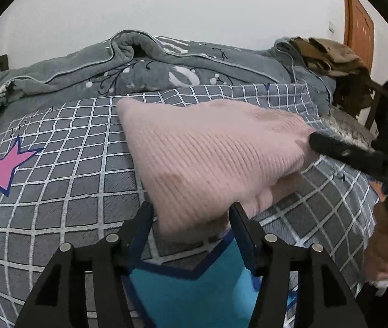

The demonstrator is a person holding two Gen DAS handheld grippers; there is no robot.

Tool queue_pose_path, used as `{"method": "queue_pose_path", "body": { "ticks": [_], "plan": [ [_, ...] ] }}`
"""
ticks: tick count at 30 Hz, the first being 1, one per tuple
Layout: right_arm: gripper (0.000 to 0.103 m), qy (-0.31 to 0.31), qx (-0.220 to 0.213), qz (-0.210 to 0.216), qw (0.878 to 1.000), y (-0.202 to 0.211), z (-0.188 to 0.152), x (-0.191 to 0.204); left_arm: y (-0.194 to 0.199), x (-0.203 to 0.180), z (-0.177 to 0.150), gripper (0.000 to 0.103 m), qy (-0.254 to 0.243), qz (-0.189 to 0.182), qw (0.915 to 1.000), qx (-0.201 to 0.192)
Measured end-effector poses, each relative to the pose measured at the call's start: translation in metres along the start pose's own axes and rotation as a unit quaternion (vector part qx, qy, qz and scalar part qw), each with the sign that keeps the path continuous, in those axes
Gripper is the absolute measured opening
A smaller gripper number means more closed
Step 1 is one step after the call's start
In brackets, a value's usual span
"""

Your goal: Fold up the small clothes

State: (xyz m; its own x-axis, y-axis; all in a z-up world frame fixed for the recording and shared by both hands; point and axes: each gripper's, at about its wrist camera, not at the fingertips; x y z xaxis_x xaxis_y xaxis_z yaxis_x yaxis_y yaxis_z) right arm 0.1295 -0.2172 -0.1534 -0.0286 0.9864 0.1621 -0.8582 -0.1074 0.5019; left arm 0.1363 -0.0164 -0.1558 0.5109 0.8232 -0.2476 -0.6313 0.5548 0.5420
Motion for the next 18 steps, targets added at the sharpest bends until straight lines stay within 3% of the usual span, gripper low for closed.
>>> {"method": "queue_pose_path", "body": {
  "ticks": [2, 3, 4, 8, 14, 18],
  "plan": [
    [0.035, -0.007, 0.013, -0.013, 1.0, -0.01, 0.0, 0.0, 0.006, 0.004, 0.0, 0.03, 0.012, 0.005, 0.9998, -0.017],
    [0.015, -0.006, 0.024, -0.017, 1.0, -0.016, -0.001, 0.001, 0.009, 0.007, 0.0, 0.024, 0.017, 0.002, 0.9996, -0.023],
    [0.008, -0.003, 0.032, -0.017, 0.999, -0.02, -0.002, 0.001, 0.012, 0.012, 0.001, 0.021, 0.024, -0.003, 0.9994, -0.027],
    [0.007, -0.02, 0.022, -0.008, 1.0, -0.013, -0.003, -0.007, 0.017, 0.03, -0.001, 0.02, 0.064, -0.038, 0.9969, -0.025],
    [0.008, -0.003, 0.044, -0.03, 0.999, -0.018, -0.009, -0.002, 0.024, 0.025, -0.002, 0.028, 0.062, -0.062, 0.9959, -0.022],
    [0.014, -0.013, 0.039, -0.015, 0.999, -0.011, -0.006, -0.008, 0.04, 0.028, 0.002, 0.044, 0.058, -0.06, 0.995, -0.054]
  ]
}}
Point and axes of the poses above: each gripper's, at about its wrist camera, not at the fingertips, and y roughly against the way its jaws point, x to its left, z to its top, and after that the axes turned 14 degrees about -z, right-handed
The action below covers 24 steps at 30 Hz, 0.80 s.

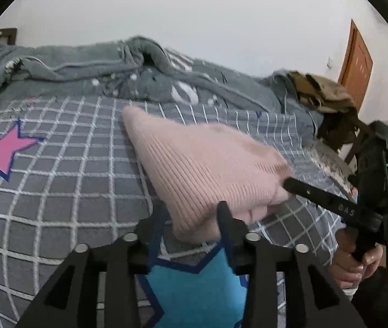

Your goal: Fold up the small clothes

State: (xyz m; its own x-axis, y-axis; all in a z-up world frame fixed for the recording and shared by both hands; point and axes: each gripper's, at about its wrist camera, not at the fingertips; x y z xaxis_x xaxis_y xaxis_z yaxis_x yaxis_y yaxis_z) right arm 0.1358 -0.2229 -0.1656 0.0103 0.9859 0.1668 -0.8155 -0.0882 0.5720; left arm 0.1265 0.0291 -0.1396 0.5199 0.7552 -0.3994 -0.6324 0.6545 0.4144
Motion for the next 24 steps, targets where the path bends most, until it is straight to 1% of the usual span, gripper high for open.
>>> {"method": "queue_pose_path", "body": {
  "ticks": [1, 2, 5, 7, 9, 11, 14, 18, 20, 22, 24],
  "plan": [
    [0.015, -0.004, -0.005, 0.0, 1.0, 0.002, 0.001, -0.002, 0.002, 0.001, 0.002, 0.049, 0.001, 0.003, 1.0, -0.007],
    [0.015, -0.008, -0.012, -0.003, 1.0, 0.005, 0.003, -0.003, 0.002, 0.003, 0.005, 0.049, 0.004, 0.007, 0.9999, -0.014],
    [0.015, -0.007, -0.03, -0.014, 0.999, 0.01, 0.007, -0.002, -0.004, 0.008, 0.013, 0.049, 0.017, 0.01, 0.9996, -0.018],
    [0.016, -0.007, -0.042, -0.015, 0.999, 0.011, 0.011, 0.002, -0.013, 0.011, 0.02, 0.049, 0.025, 0.015, 0.9994, -0.02],
    [0.021, -0.004, -0.047, -0.015, 0.999, 0.008, 0.013, 0.006, -0.022, 0.012, 0.025, 0.049, 0.027, 0.02, 0.9992, -0.019],
    [0.021, -0.002, -0.052, -0.023, 0.998, 0.003, 0.015, 0.01, -0.028, 0.013, 0.029, 0.049, 0.031, 0.021, 0.9991, -0.018],
    [0.022, -0.001, -0.045, -0.026, 0.999, -0.004, 0.015, 0.012, -0.034, 0.015, 0.033, 0.049, 0.034, 0.023, 0.999, -0.018],
    [0.021, 0.008, -0.035, -0.04, 0.999, -0.015, 0.013, 0.015, -0.042, 0.021, 0.036, 0.049, 0.047, 0.028, 0.9984, -0.013],
    [0.021, 0.018, -0.029, -0.052, 0.998, -0.02, 0.012, 0.017, -0.047, 0.025, 0.036, 0.05, 0.055, 0.028, 0.9981, -0.005],
    [0.021, 0.03, -0.026, -0.064, 0.997, -0.024, 0.011, 0.018, -0.052, 0.026, 0.035, 0.053, 0.054, 0.03, 0.9981, 0.005],
    [0.022, 0.041, -0.015, -0.076, 0.996, -0.031, 0.009, 0.019, -0.055, 0.027, 0.034, 0.053, 0.048, 0.03, 0.9983, 0.014]
  ]
}}
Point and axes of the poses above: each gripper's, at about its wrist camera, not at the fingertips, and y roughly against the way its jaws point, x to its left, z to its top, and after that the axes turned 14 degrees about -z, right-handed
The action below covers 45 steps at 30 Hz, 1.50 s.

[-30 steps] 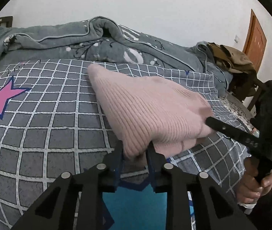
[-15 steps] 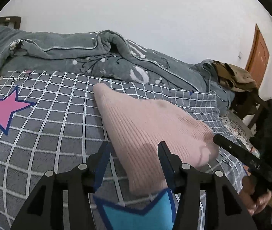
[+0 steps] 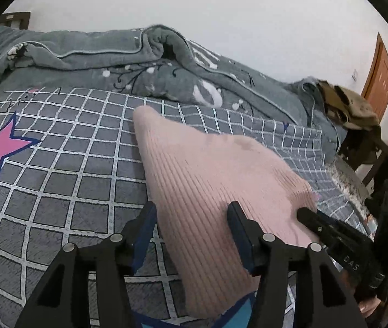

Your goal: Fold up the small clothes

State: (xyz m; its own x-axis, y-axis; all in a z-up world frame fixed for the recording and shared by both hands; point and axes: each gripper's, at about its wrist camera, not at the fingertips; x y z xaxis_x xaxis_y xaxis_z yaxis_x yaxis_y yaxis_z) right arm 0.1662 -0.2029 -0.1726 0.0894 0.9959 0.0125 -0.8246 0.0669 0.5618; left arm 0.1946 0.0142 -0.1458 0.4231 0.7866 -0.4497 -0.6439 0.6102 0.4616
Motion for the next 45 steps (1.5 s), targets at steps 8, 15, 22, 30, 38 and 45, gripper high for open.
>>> {"method": "queue_pose_path", "body": {
  "ticks": [8, 15, 22, 30, 38, 45],
  "plan": [
    [0.023, -0.001, 0.009, 0.009, 1.0, -0.006, -0.001, -0.003, 0.002, 0.007, 0.008, 0.053, 0.005, -0.018, 0.9997, -0.018],
    [0.027, -0.011, -0.003, 0.031, 0.999, -0.002, 0.004, -0.008, -0.003, 0.022, 0.019, 0.053, 0.027, -0.02, 0.9991, -0.026],
    [0.037, -0.03, -0.001, 0.038, 0.999, -0.008, 0.007, -0.015, -0.013, 0.031, 0.029, 0.053, 0.041, -0.027, 0.9985, -0.025],
    [0.041, -0.029, 0.008, 0.035, 0.999, -0.015, 0.003, -0.014, -0.029, 0.029, 0.03, 0.054, 0.032, -0.024, 0.9991, -0.009],
    [0.042, -0.032, 0.01, 0.038, 0.999, -0.018, 0.003, -0.016, -0.031, 0.029, 0.032, 0.055, 0.033, -0.021, 0.9992, -0.008],
    [0.042, -0.027, 0.006, 0.033, 0.999, -0.014, 0.001, -0.014, -0.025, 0.028, 0.026, 0.055, 0.036, -0.02, 0.9991, -0.012]
  ]
}}
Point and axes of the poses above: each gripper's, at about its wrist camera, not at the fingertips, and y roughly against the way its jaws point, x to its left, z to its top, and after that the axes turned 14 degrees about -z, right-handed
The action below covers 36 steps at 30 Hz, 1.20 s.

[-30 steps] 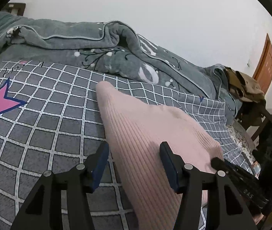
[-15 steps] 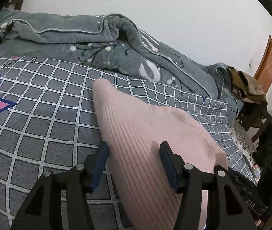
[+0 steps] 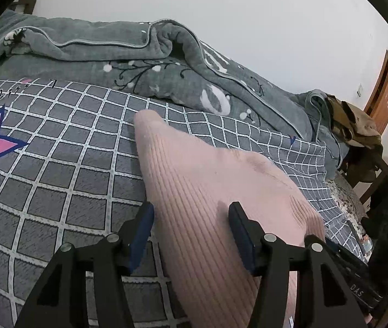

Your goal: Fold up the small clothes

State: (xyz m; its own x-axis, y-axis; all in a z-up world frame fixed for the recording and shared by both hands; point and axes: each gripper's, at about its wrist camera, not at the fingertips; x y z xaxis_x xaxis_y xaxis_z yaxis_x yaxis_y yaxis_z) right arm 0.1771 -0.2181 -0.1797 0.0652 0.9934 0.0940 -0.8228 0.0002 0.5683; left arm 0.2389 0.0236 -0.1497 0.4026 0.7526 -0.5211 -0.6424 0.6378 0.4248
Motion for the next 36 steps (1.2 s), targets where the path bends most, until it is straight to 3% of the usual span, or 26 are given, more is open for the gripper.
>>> {"method": "queue_pose_path", "body": {
  "ticks": [27, 36],
  "plan": [
    [0.042, 0.0, -0.01, 0.003, 1.0, 0.01, 0.003, -0.002, 0.008, -0.001, -0.001, 0.057, -0.008, -0.007, 0.9999, 0.0],
    [0.047, -0.007, -0.007, 0.013, 1.0, 0.0, 0.013, -0.005, -0.005, 0.012, 0.009, 0.059, 0.016, -0.043, 0.9986, 0.027]
  ]
}}
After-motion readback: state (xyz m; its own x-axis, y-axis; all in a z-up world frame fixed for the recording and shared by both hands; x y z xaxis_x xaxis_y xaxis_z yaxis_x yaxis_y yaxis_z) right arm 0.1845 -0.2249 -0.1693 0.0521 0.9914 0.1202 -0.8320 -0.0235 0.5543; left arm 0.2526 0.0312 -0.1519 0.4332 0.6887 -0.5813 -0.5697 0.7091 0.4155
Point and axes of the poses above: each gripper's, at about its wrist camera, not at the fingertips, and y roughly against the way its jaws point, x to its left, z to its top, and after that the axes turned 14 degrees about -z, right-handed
